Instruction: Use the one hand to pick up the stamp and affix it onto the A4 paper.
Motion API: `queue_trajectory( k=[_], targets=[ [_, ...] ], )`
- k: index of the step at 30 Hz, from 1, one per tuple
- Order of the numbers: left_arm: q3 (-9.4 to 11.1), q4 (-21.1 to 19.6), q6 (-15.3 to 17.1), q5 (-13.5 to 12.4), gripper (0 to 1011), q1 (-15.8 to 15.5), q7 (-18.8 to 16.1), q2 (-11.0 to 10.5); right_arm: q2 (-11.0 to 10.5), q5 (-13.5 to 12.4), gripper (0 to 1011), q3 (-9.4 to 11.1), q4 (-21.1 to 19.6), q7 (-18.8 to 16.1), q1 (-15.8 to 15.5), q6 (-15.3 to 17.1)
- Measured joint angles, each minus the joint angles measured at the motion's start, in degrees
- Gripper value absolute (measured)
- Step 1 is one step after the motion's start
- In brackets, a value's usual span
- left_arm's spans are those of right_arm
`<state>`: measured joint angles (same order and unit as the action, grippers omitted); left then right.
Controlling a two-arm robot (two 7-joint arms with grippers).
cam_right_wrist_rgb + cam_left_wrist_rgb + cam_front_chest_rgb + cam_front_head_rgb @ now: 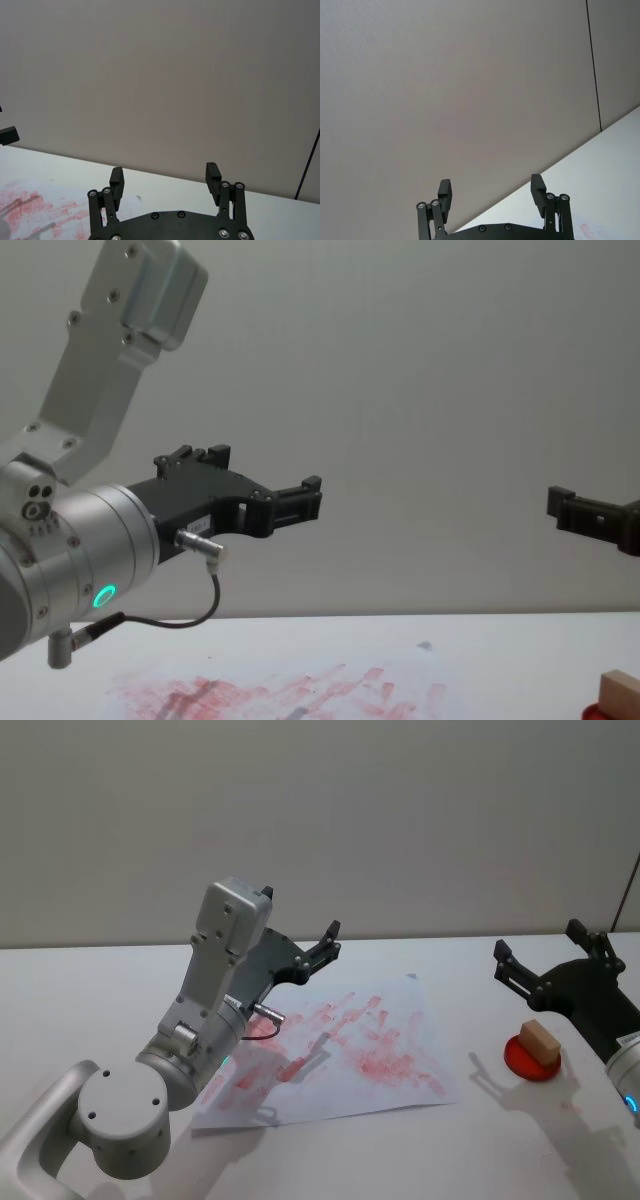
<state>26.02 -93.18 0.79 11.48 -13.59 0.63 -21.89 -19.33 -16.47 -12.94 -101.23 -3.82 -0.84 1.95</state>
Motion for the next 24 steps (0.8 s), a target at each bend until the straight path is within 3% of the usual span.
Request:
queue_trajectory(
  k=[15,24],
  targets=[
    [0.0,0.0,0.0,0.0,1001,0.0,0.0,0.0,-0.1,0.0,1001,0.0,-0.1,0.1,-0.3,0.0],
    [0.0,0.0,0.0,0.0,1001,0.0,0.0,0.0,-2.8,-1.2,1001,0.9,-3.1,2.7,-5.2,1.1]
  ],
)
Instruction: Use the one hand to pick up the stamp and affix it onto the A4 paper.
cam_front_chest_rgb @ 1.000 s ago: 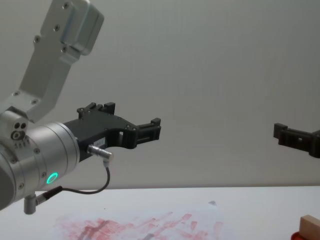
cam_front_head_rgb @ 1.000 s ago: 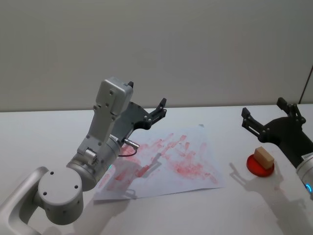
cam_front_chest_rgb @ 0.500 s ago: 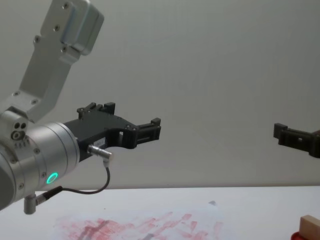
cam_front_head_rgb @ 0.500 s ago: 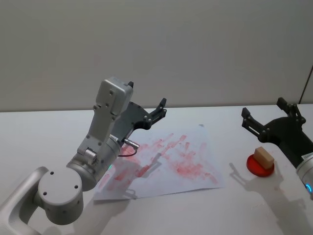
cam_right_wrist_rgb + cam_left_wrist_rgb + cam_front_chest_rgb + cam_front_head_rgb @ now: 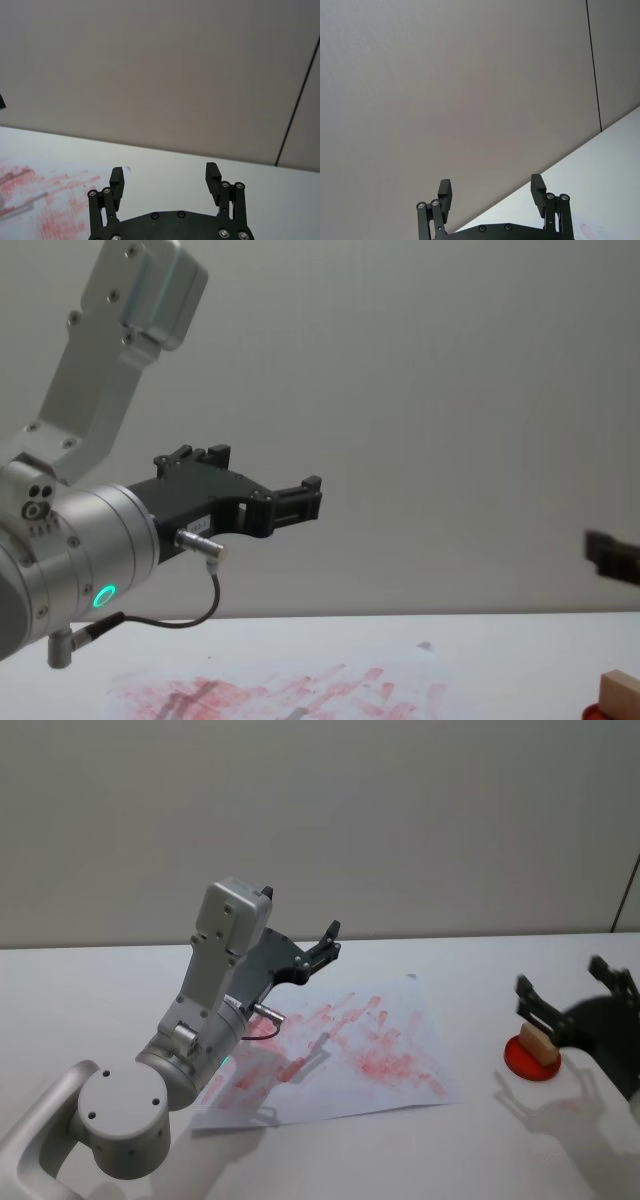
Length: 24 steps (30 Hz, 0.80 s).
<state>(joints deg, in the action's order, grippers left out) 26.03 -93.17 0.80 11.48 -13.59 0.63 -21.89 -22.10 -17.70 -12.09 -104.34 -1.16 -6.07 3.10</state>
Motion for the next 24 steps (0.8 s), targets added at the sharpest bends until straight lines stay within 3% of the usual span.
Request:
queue_trajectory(
  k=[5,11,18,24],
  targets=[
    [0.0,0.0,0.0,0.0,1001,0.0,0.0,0.0,-2.7,-2.0,1001,1.3,-1.5,2.0,-4.1,0.7],
    [0.0,0.0,0.0,0.0,1001,0.0,0.0,0.0,-4.8,-3.4,1001,2.5,-1.4,2.7,-6.5,1.7],
    [0.0,0.0,0.0,0.0,1001,0.0,0.0,0.0,-5.4,-3.6,1001,2.9,0.6,1.5,-6.0,2.9],
    [0.0,0.0,0.0,0.0,1001,0.0,0.0,0.0,-4.7,-2.3,1001,2.7,4.2,-1.7,-3.0,4.5]
  ],
)
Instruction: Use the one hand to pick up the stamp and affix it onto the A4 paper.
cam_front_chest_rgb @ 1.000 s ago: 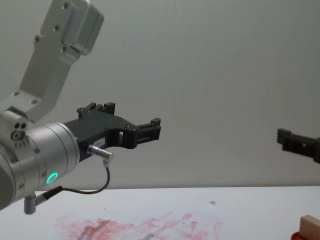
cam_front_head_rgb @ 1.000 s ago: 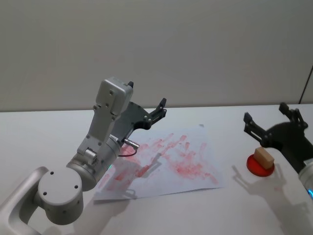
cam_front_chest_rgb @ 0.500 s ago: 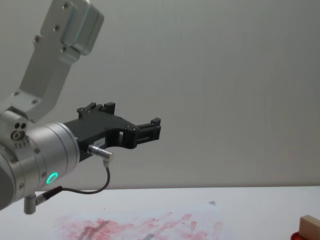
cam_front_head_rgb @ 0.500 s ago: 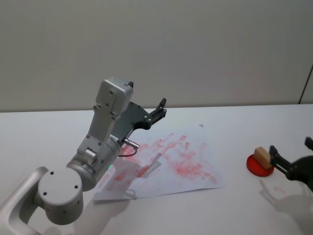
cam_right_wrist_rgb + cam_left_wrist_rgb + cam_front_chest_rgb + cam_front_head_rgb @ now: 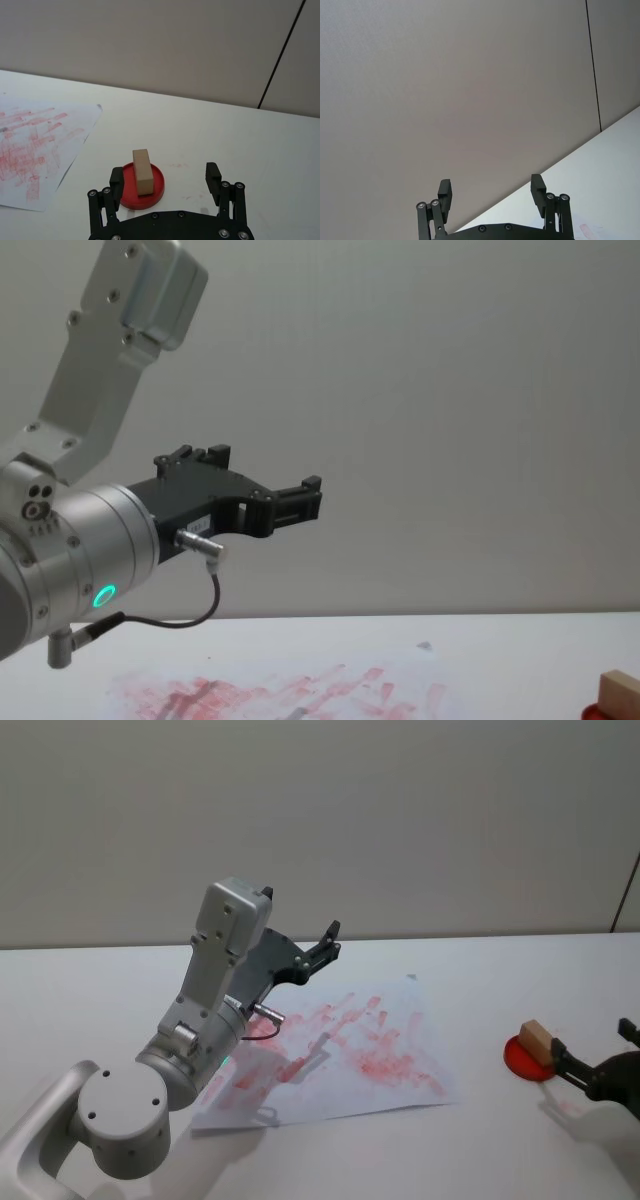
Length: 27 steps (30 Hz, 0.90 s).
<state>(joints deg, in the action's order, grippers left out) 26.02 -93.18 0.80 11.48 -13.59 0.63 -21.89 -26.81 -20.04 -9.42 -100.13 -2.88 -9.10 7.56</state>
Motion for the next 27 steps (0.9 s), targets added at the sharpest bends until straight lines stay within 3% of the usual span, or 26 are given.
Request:
queue_trajectory(
  k=[10,22,27],
  targets=[
    [0.0,0.0,0.0,0.0,1001,0.0,0.0,0.0,3.1,3.5,1001,-1.8,7.7,-6.1,6.9,2.9],
    [0.0,0.0,0.0,0.0,1001,0.0,0.0,0.0,5.7,6.4,1001,-3.2,13.6,-10.2,12.5,5.6],
    [0.0,0.0,0.0,0.0,1001,0.0,0.0,0.0,6.4,7.1,902,-3.5,15.1,-11.1,13.9,6.2]
  ],
)
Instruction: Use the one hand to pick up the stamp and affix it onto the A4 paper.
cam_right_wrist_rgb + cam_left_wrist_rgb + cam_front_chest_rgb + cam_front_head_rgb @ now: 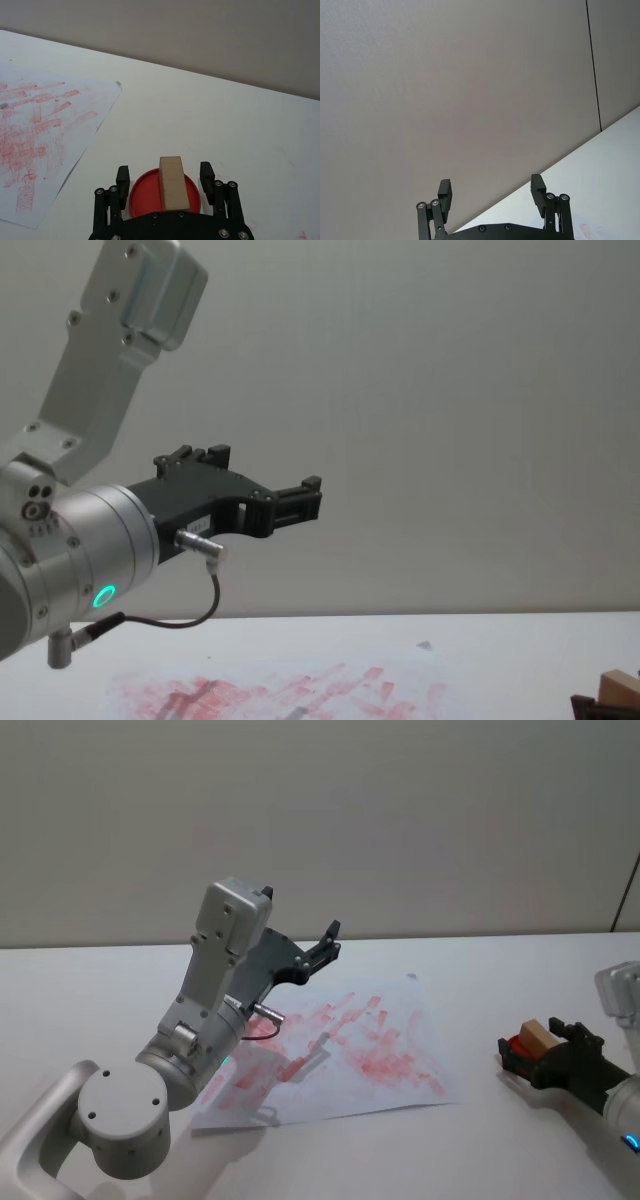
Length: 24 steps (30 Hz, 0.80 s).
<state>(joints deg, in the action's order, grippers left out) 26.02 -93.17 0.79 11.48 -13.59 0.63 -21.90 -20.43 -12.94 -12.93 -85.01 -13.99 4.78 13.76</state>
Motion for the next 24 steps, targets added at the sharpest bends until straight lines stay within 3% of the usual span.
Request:
queue_trajectory(
  k=[19,20,24],
  targets=[
    [0.0,0.0,0.0,0.0,1001,0.0,0.0,0.0,0.9,1.1,359,-0.5,2.2,-1.4,2.1,0.9],
    [0.0,0.0,0.0,0.0,1001,0.0,0.0,0.0,1.0,1.1,289,-0.5,2.2,-1.4,2.1,1.0],
    [0.0,0.0,0.0,0.0,1001,0.0,0.0,0.0,1.0,1.2,219,-0.5,2.4,-1.5,2.2,1.0]
  ],
)
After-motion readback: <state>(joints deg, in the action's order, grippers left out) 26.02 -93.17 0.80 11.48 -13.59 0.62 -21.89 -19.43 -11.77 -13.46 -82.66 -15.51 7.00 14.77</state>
